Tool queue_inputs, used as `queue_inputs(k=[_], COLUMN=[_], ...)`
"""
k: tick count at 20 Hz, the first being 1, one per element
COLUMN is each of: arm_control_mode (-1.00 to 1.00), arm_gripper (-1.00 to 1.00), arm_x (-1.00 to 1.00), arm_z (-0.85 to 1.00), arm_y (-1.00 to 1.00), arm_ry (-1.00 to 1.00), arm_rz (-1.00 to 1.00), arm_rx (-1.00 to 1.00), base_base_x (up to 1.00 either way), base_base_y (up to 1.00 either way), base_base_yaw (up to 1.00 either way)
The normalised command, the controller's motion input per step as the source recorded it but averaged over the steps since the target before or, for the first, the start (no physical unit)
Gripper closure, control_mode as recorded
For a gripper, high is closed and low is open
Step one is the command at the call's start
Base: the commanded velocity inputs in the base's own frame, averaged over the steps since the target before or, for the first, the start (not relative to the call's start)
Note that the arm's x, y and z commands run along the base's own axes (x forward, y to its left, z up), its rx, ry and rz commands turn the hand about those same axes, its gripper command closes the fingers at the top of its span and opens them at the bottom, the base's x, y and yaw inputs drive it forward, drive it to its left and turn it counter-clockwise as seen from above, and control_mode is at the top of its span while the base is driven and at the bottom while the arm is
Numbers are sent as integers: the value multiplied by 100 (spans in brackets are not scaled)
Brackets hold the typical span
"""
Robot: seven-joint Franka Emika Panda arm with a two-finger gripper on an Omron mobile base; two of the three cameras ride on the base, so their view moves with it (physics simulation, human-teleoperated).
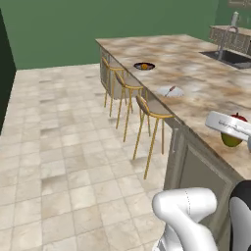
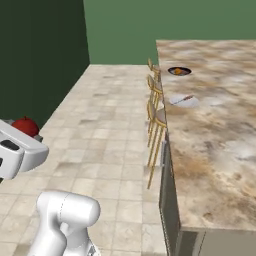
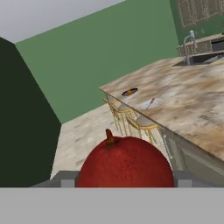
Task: Pick up the orange and mango from the fridge and place one fruit on each plate on the dining counter.
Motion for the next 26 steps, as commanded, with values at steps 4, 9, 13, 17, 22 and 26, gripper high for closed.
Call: queue_inputs(k=[4,9,13,17,22,26], arm_control_mode=[100,100,100,100,100,100], arm_gripper=[100,100,100,100,100,100], arm_x=[0,0,0,0,0,0], arm_z=[0,0,0,0,0,0], arm_y=[0,0,0,0,0,0], arm_ry=[0,0,0,0,0,0], arm_rz=[0,0,0,0,0,0], arm_rx=[0,0,0,0,0,0], base_base_x=[74,83,86,87,86,85], base_base_y=[86,76,71,72,73,73], base_base_yaw=[-49,-53,-56,-55,-55,-55])
